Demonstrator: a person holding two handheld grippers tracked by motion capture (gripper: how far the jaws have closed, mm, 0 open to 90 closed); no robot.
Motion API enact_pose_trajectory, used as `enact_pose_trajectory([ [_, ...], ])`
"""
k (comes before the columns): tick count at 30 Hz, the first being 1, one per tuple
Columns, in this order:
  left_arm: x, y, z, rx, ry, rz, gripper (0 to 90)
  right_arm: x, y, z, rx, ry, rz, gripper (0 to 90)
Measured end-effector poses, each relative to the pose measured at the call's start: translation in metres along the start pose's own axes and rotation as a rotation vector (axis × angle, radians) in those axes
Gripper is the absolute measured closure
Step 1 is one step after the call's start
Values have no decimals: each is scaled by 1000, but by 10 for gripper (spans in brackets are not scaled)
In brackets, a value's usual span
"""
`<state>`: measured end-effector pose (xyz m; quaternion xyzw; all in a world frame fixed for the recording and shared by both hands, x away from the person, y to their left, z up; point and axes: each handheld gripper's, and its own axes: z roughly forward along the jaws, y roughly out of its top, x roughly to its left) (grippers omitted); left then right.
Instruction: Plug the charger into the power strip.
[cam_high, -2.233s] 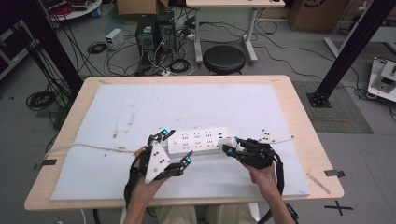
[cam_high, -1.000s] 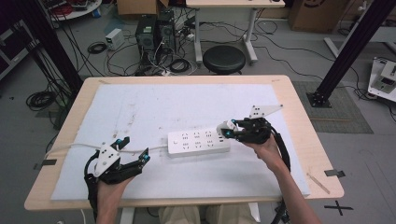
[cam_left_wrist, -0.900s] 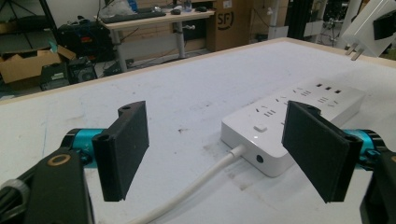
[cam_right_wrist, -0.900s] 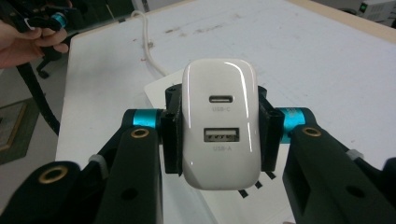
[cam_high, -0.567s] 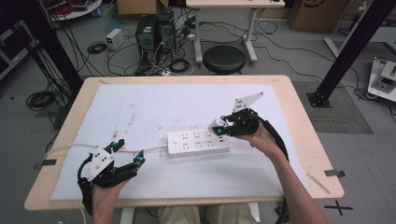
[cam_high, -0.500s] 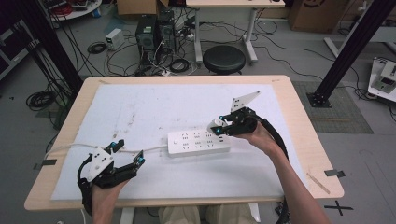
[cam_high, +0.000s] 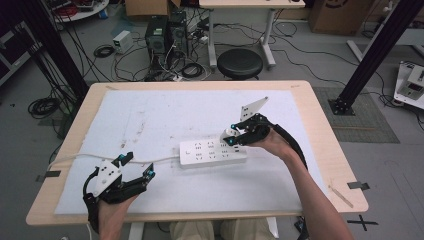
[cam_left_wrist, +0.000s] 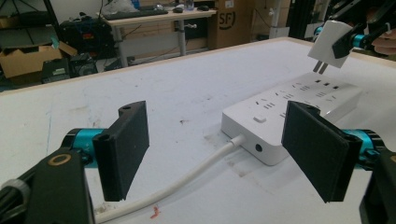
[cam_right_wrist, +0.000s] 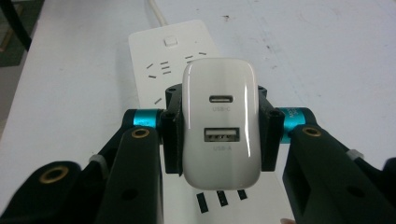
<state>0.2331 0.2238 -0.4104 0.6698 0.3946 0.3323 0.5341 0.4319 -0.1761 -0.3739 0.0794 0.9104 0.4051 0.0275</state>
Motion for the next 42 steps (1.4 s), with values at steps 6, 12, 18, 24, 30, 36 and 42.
enact_pose_trajectory([
  [6,-3,-1,5,5,-12,-1,235,-4,9,4,80,20,-48,633],
  [12,-2,-1,6,12,-17,3,236,-8,19,11,159,54,-112,634],
  [18,-1,-1,3,15,-14,2,236,-14,27,16,215,84,-142,633],
  [24,-1,-2,-2,22,-6,2,239,-17,35,21,236,94,-221,633],
  [30,1,-3,-5,23,5,-2,239,-18,33,25,245,107,-220,633],
  [36,0,-5,-5,28,5,-7,240,-18,31,32,266,109,-246,634],
  [42,-1,-6,-5,36,2,-5,240,-18,29,30,285,112,-244,633],
])
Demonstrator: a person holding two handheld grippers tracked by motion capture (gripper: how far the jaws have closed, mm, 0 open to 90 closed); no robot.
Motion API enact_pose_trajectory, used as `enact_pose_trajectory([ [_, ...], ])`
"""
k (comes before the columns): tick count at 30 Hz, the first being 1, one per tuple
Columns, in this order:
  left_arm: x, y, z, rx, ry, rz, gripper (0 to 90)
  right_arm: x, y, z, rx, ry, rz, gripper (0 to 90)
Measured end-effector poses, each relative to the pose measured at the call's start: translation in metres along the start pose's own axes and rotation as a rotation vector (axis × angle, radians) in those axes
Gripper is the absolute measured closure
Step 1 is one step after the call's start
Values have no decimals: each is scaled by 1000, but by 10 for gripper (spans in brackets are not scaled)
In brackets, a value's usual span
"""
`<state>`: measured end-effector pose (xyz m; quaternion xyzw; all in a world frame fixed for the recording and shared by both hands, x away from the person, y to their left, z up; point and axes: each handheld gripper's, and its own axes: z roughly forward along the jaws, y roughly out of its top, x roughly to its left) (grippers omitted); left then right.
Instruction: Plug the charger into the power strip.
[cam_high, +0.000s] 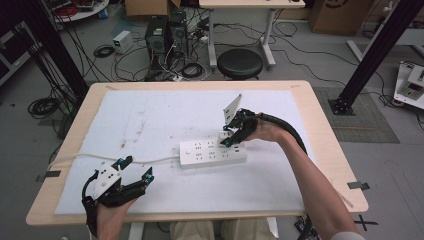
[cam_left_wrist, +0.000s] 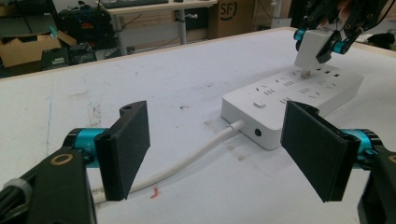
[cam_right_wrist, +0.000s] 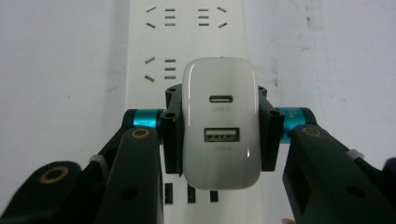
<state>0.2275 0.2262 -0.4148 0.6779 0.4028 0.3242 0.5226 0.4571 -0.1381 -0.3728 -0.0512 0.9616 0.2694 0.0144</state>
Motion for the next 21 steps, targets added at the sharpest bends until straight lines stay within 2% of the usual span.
enact_pose_trajectory([
  [11,-3,0,2,1,-4,0,240,1,11,7,56,-10,-26,636],
  [17,-3,-1,1,8,-3,4,242,-3,6,7,38,17,17,636],
  [21,-3,-1,0,11,-1,4,243,-6,2,13,35,36,20,637],
])
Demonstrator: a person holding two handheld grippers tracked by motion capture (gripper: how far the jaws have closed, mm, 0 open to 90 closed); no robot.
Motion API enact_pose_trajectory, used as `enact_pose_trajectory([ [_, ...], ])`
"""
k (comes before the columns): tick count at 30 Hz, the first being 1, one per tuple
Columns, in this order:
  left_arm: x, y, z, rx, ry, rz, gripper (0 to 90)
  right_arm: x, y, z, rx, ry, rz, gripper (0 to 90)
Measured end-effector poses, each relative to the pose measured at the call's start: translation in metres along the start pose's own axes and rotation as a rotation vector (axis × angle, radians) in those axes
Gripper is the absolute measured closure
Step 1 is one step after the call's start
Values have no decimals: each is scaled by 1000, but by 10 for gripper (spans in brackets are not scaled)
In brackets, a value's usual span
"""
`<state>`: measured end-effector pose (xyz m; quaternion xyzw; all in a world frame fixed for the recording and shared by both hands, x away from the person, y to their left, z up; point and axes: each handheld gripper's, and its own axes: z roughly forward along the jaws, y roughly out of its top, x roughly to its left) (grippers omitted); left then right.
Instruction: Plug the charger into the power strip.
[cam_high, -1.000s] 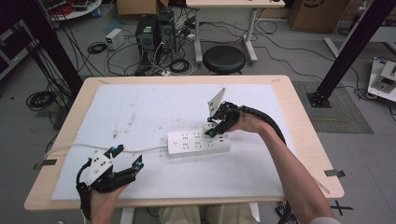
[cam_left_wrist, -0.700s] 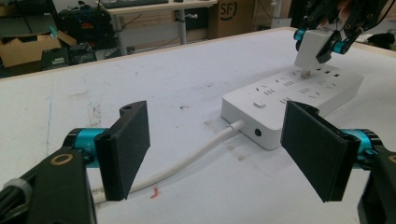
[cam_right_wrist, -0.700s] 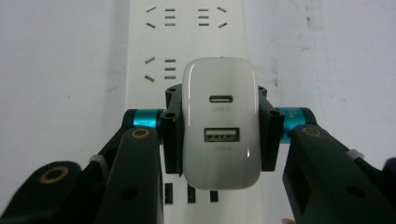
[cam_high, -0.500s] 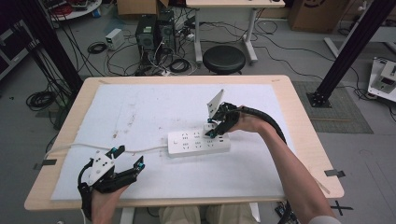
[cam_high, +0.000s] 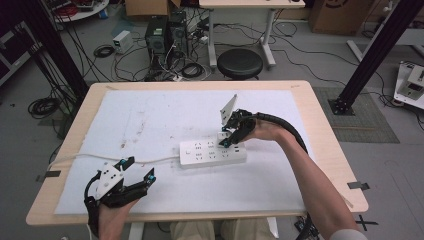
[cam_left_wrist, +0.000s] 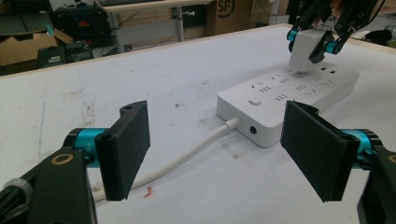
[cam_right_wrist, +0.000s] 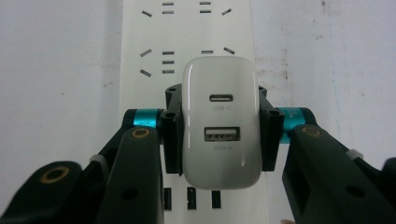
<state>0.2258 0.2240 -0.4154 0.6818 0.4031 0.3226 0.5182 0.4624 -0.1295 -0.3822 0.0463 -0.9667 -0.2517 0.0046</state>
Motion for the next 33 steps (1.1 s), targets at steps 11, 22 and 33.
enact_pose_trajectory([
  [11,3,0,1,18,-3,2,248,5,-4,1,-28,-23,8,640],
  [22,5,1,-1,21,4,1,255,12,-3,2,-12,-64,-25,641],
  [33,4,1,0,19,6,-2,256,7,-6,3,-38,-39,0,641],
])
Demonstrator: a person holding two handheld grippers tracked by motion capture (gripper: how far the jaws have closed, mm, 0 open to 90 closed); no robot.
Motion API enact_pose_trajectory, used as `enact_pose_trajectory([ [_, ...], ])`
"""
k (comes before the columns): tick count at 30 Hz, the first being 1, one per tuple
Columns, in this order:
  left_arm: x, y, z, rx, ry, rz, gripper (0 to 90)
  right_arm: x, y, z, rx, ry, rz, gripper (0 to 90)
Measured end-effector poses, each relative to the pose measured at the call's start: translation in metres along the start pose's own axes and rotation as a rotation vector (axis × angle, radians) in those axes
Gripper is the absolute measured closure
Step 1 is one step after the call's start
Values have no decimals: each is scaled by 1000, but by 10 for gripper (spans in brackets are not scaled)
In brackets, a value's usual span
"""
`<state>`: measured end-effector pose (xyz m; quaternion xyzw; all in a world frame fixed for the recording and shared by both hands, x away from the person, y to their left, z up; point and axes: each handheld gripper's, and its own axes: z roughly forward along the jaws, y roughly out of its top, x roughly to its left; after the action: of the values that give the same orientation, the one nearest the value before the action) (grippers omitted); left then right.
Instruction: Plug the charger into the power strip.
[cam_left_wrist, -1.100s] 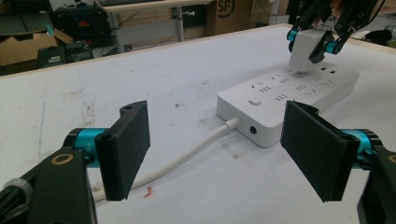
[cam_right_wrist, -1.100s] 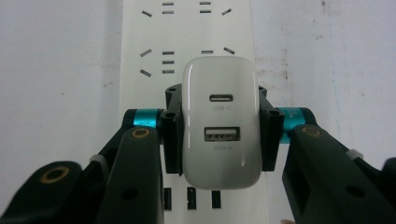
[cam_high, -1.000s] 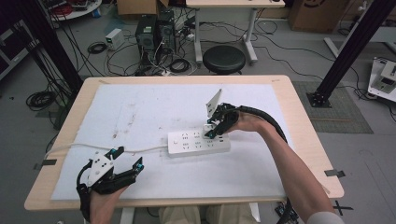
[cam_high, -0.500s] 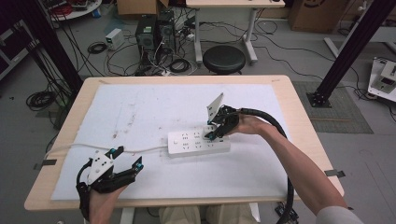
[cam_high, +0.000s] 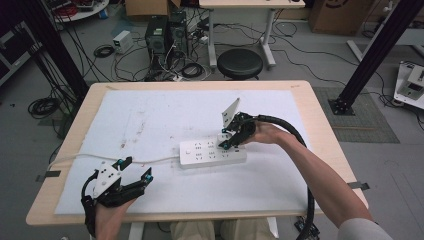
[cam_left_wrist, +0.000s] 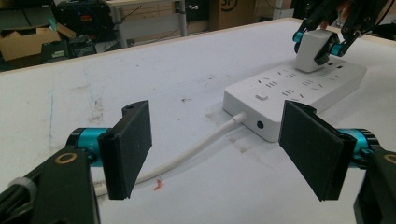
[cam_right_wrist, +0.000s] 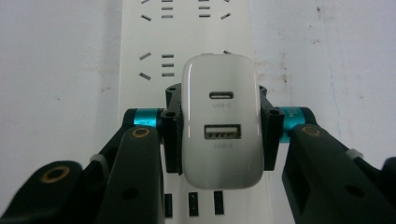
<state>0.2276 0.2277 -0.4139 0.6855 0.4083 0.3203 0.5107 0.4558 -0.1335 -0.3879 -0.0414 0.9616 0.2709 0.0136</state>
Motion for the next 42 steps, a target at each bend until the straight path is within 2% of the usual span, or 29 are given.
enact_pose_trajectory([
  [2,0,0,0,0,0,0,257,1,0,0,-2,-2,-4,641],
  [3,-1,0,2,4,-6,4,257,4,-1,0,-8,-23,-12,640],
  [11,0,-2,2,12,-4,5,272,7,-4,2,-33,-40,-17,641],
  [13,0,-1,1,-1,-5,-8,274,5,-5,3,-34,-32,-8,640],
  [15,1,0,0,-5,-2,-3,274,4,-4,4,-39,-24,-5,640],
  [17,1,0,-1,-5,3,3,274,-1,-6,5,-52,9,22,640],
  [20,3,0,-4,-5,15,-1,273,-4,-8,6,-66,23,30,640],
  [30,4,-1,-9,-12,22,-6,273,-5,-8,6,-63,34,29,639],
  [35,5,-1,-5,-9,13,-2,273,-3,-6,6,-48,22,32,636],
  [39,6,1,-4,-14,13,0,274,-3,-7,6,-66,19,32,634],
  [42,7,-1,-6,-16,18,-1,274,-2,-7,6,-60,9,37,633],
])
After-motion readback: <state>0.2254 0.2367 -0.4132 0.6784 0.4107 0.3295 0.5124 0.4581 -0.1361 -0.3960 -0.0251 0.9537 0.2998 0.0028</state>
